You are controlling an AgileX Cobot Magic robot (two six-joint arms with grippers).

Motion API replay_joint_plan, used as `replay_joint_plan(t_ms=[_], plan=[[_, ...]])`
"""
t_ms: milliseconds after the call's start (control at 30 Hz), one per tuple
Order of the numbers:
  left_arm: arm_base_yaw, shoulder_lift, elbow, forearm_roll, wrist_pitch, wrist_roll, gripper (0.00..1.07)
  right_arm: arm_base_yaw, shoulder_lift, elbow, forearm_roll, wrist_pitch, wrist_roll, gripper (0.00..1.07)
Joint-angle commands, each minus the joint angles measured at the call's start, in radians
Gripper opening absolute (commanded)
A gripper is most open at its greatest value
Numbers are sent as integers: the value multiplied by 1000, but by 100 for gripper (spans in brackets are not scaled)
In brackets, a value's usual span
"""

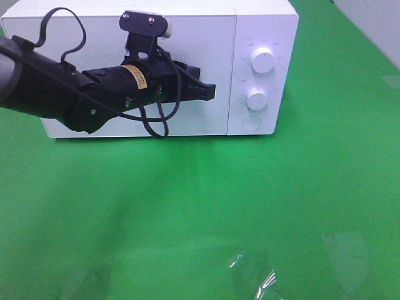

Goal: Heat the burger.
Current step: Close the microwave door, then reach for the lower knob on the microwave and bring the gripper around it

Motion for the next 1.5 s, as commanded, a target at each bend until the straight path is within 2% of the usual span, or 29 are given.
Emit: replay_joint_plan(t_ms=[33,200,233,267,300,333,367,400,433,467,500,533,567,667,733,833,967,1067,1133,1167,1200,1233,1267,1300,1367,1400,1433,1467,1500], plan=[[12,-33,5,-66,-55,-14,0,-3,-26,4,3,-8,-4,73],[-45,-94,84,-68,44,-13,0,-3,-26,4,3,-8,-4,73],[-66,-122,110,-68,102,-13,6,-3,-26,4,3,-8,-4,73],[-66,-122,110,-68,102,-13,6,-3,-26,4,3,-8,-4,73],[-81,-151,132,-67,170,-13,22,-3,-26,4,3,-8,-4,73],[-91,-184,153,-67,247,-13,48,-3,-26,4,3,-8,-4,73],[-91,-184,153,-67,247,-13,48,-3,-26,4,3,-8,-4,73],[-92,-200,163,-67,286,-13,65,-3,-26,4,3,-8,-4,73],[-92,-200,163,-67,286,-13,65,-3,-26,4,3,-8,-4,73],[-90,-229,175,-70,377,-17,96,-3,-26,4,3,-8,-4,73],[-91,-260,177,-74,482,-17,99,-3,-26,4,3,-8,-4,73],[-91,-260,177,-74,482,-17,99,-3,-26,4,3,-8,-4,73],[-91,-292,178,-74,609,-17,98,-3,-26,4,3,-8,-4,73],[-91,-310,178,-74,661,-17,98,-3,-26,4,3,-8,-4,73],[-91,-371,178,-91,934,-17,98,-3,-26,4,3,-8,-5,73],[-91,-388,178,-103,985,-17,98,-3,-26,4,3,-8,-5,73],[-81,-469,178,-116,1211,-13,98,-3,-26,4,3,-8,-5,73],[-57,-493,178,-118,1270,-14,98,-3,-26,4,3,-8,-5,73],[1,-529,178,-123,1349,-13,98,-3,-26,4,3,-8,-5,73],[1,-529,178,-123,1349,-13,98,-3,-26,4,3,-8,-5,73],[50,-554,178,-128,1394,-5,98,-3,-26,4,3,-8,-5,73],[50,-554,178,-128,1394,-5,98,-3,-26,4,3,-8,-5,73],[110,-582,178,-128,1436,7,98,-3,-26,4,3,-8,-5,73],[110,-582,178,-128,1436,7,98,-3,-26,4,3,-8,-5,73],[206,-634,178,-132,1486,45,98,-3,-26,4,3,-8,-5,73],[206,-634,178,-132,1486,45,98,-3,-26,4,3,-8,-5,73],[275,-667,178,-145,1518,70,98,-3,-26,4,3,-8,-5,73],[275,-667,178,-145,1518,70,98,-3,-26,4,3,-8,-5,73],[313,-686,178,-145,1534,84,98,-3,-26,4,3,-8,-5,73]])
